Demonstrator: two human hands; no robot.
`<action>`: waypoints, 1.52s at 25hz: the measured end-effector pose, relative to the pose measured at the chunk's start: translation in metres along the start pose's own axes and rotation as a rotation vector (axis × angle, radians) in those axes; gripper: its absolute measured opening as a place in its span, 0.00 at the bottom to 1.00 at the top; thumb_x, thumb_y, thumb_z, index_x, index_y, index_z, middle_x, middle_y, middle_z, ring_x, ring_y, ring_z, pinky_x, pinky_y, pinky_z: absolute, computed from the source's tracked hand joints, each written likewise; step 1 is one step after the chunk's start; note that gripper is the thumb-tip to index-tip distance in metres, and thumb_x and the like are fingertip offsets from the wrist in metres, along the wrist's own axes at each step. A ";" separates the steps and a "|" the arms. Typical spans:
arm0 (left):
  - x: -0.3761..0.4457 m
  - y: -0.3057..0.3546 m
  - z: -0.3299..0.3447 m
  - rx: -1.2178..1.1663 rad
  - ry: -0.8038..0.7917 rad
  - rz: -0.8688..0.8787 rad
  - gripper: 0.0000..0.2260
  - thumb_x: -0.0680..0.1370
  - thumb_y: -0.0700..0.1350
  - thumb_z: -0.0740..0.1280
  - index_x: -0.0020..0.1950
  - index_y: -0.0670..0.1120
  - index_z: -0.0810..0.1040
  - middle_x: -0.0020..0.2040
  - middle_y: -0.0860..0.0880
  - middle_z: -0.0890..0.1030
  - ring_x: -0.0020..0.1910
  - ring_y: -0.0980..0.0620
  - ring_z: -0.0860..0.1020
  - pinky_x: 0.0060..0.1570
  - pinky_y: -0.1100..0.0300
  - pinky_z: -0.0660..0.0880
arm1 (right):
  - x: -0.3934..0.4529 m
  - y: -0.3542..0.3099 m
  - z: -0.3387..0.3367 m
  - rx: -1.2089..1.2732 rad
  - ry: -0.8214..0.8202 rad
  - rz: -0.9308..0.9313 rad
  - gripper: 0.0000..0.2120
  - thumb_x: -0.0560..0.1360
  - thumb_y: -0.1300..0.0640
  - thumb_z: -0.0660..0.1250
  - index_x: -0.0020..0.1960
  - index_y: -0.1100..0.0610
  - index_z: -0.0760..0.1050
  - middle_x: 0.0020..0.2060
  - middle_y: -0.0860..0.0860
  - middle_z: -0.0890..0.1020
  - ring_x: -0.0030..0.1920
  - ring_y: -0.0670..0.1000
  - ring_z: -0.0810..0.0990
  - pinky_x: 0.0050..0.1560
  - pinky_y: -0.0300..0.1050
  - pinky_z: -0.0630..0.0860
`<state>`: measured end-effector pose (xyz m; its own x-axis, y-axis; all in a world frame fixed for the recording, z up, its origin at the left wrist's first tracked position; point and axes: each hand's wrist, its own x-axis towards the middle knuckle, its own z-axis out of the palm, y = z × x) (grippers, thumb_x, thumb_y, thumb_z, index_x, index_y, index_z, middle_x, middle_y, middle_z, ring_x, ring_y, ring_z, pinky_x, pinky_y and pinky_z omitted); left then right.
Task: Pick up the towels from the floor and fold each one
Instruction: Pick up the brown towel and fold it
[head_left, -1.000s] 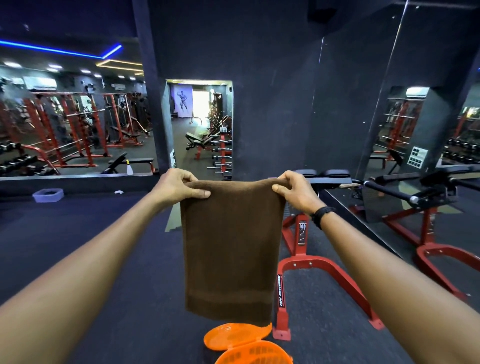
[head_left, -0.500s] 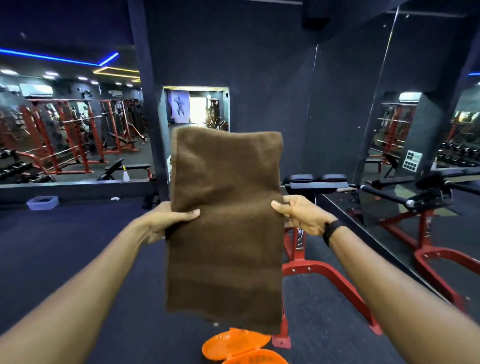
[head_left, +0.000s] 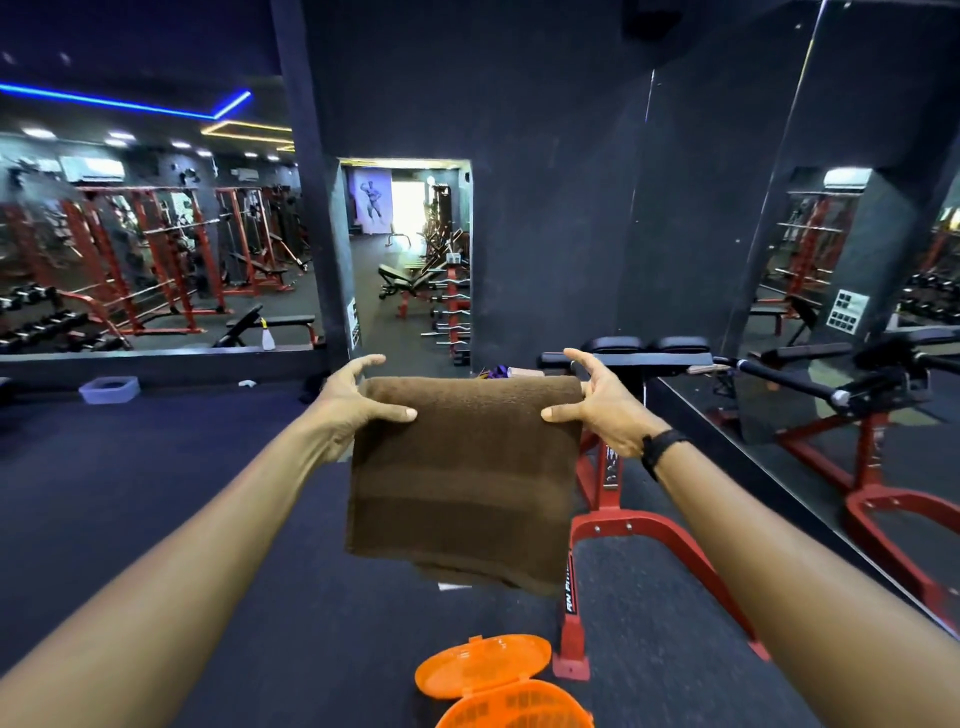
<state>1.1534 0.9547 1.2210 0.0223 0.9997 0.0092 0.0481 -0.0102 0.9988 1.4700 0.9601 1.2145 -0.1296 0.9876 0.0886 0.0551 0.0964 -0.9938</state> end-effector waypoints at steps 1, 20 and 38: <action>-0.003 0.001 0.003 -0.029 0.012 0.004 0.47 0.42 0.44 0.85 0.60 0.54 0.77 0.64 0.40 0.77 0.62 0.45 0.76 0.56 0.48 0.78 | 0.001 0.001 0.001 -0.012 0.039 -0.021 0.43 0.66 0.77 0.71 0.74 0.56 0.59 0.53 0.61 0.80 0.53 0.57 0.80 0.54 0.52 0.80; -0.010 0.009 0.007 0.650 0.187 0.231 0.13 0.59 0.48 0.82 0.39 0.50 0.84 0.40 0.50 0.81 0.46 0.52 0.75 0.40 0.60 0.71 | 0.014 0.000 -0.001 -0.830 0.268 -0.249 0.11 0.69 0.54 0.75 0.50 0.45 0.78 0.55 0.52 0.75 0.58 0.53 0.72 0.59 0.56 0.73; -0.019 0.001 0.029 -0.103 0.173 0.079 0.04 0.76 0.45 0.70 0.47 0.45 0.81 0.42 0.49 0.84 0.40 0.53 0.81 0.35 0.62 0.77 | -0.015 0.005 -0.005 0.117 -0.082 0.039 0.21 0.72 0.55 0.73 0.62 0.60 0.75 0.55 0.55 0.83 0.54 0.52 0.82 0.51 0.44 0.80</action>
<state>1.1816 0.9351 1.2206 -0.1498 0.9849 0.0865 -0.0495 -0.0948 0.9943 1.4767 0.9464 1.2088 -0.2105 0.9764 0.0489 -0.0538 0.0384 -0.9978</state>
